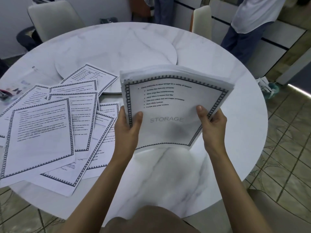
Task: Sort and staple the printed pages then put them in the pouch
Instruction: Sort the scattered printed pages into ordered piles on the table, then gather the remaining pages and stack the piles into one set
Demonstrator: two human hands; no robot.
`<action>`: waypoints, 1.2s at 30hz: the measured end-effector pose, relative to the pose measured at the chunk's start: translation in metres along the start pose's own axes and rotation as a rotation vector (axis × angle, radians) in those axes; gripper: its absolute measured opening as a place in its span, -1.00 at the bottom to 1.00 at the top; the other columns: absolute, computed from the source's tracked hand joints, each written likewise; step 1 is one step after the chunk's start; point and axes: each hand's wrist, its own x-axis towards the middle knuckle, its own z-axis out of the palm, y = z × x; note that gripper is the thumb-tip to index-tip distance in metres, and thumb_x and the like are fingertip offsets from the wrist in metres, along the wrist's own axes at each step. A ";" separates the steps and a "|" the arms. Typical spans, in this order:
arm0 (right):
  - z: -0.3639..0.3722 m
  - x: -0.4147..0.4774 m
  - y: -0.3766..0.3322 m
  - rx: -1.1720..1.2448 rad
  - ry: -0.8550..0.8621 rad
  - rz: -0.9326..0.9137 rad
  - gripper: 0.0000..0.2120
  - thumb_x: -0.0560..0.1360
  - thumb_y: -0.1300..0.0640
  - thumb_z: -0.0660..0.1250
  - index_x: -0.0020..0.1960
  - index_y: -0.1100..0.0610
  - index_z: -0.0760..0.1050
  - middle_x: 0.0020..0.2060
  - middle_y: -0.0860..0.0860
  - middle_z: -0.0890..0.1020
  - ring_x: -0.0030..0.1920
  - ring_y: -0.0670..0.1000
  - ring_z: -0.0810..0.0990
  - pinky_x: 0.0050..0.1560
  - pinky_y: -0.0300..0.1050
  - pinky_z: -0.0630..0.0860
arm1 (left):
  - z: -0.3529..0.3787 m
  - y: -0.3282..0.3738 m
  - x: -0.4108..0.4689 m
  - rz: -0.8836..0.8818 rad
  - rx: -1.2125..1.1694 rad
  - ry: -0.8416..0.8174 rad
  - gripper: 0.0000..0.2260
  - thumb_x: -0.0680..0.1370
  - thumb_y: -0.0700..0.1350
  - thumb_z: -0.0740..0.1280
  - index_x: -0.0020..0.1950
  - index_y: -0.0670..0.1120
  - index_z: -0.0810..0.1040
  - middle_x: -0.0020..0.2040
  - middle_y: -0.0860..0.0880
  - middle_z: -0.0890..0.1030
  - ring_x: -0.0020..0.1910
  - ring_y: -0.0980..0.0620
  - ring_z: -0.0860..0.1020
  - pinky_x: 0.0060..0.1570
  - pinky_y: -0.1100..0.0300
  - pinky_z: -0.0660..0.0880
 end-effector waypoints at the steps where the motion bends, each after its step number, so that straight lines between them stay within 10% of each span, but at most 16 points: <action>1: 0.000 0.001 -0.003 0.003 0.008 -0.013 -0.89 0.50 0.18 0.31 -0.06 -0.03 0.49 -0.22 -0.30 0.66 -0.10 -0.29 0.61 -0.08 -0.40 0.49 | 0.000 0.003 0.000 0.012 -0.008 0.007 -0.87 0.56 -0.19 0.28 0.00 0.05 0.43 -0.04 0.10 0.59 -0.09 0.28 0.59 -0.13 0.38 0.51; 17: -0.022 -0.007 0.044 -0.220 -0.036 0.160 -0.97 0.54 0.14 0.27 -0.03 0.06 0.47 -0.16 -0.20 0.56 -0.21 -0.42 0.52 -0.13 -0.52 0.44 | 0.000 -0.043 -0.009 -0.242 0.252 -0.141 -0.78 0.58 -0.15 0.25 0.22 -0.04 0.43 0.00 0.17 0.56 0.07 0.07 0.54 0.13 0.14 0.46; 24: -0.051 0.028 0.049 -0.391 0.028 0.195 -0.92 0.52 0.20 0.28 -0.07 0.23 0.47 -0.16 0.29 0.55 -0.19 0.01 0.45 -0.12 -0.13 0.40 | 0.028 -0.036 -0.001 -0.301 0.268 -0.206 -0.86 0.57 -0.13 0.27 0.11 0.02 0.43 0.02 0.08 0.56 0.04 0.05 0.53 0.01 0.21 0.46; 29: -0.068 0.040 0.071 -0.584 -0.005 0.284 -0.88 0.52 0.25 0.25 0.02 0.26 0.51 -0.19 0.08 0.54 -0.19 0.02 0.46 -0.40 -0.47 0.34 | 0.051 -0.062 -0.010 -0.426 0.391 -0.202 -0.88 0.55 -0.16 0.28 0.08 -0.09 0.45 -0.08 0.04 0.53 -0.11 0.06 0.50 -0.24 0.35 0.40; 36: -0.082 0.028 0.110 -0.725 -0.079 0.397 -0.76 0.51 0.33 0.21 0.16 0.33 0.49 0.05 0.23 0.61 0.06 0.18 0.56 -0.12 -0.30 0.31 | 0.051 -0.094 -0.032 -0.582 0.496 -0.108 -0.85 0.47 -0.23 0.37 -0.02 -0.08 0.46 -0.24 0.04 0.54 -0.23 0.00 0.56 -0.06 -0.01 0.58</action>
